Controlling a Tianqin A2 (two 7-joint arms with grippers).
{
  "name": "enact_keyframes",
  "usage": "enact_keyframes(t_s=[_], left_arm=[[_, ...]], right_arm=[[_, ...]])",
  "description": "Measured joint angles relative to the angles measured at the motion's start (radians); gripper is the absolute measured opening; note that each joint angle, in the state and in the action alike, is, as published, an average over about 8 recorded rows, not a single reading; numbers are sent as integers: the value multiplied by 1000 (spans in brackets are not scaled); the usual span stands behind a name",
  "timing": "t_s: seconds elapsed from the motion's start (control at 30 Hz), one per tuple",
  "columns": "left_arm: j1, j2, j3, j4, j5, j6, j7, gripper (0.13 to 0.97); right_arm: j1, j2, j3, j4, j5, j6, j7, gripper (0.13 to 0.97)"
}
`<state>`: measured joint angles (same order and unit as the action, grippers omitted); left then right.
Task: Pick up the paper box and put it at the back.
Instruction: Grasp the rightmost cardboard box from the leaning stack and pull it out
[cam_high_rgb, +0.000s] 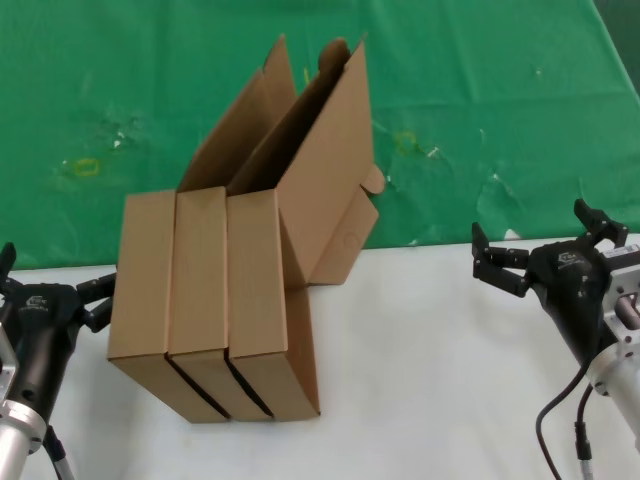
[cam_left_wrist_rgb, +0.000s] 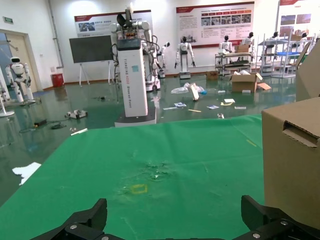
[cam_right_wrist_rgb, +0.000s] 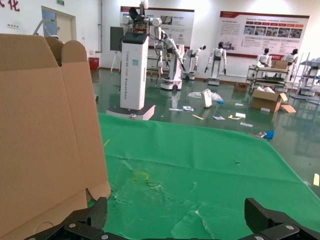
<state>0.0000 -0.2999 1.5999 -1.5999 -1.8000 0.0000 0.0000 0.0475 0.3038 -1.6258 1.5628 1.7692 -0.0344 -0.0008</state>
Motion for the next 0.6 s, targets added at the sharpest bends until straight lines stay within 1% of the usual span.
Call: enact_keyframes(t_s=[0.13, 0.27, 0.33, 0.43, 0.5, 0.6], left_arm=[[0, 0, 0, 0, 0, 0, 0, 927], [0, 0, 0, 0, 0, 0, 0, 889], [0, 0, 0, 0, 0, 0, 0, 879], [0, 0, 0, 0, 0, 0, 0, 824], [0, 0, 0, 0, 0, 0, 0, 787], [0, 0, 0, 0, 0, 0, 0, 731]], right_arm=[[-1, -5, 6, 1, 2, -11, -8, 966], [-9, -27, 37, 7, 29, -89, -62, 966], [-15, -38, 57, 11, 57, -159, -104, 966], [-23, -30, 72, 14, 120, -286, -164, 966], [-25, -4, 66, 9, 170, -375, -197, 966], [-18, 62, 34, -10, 251, -510, -239, 966]])
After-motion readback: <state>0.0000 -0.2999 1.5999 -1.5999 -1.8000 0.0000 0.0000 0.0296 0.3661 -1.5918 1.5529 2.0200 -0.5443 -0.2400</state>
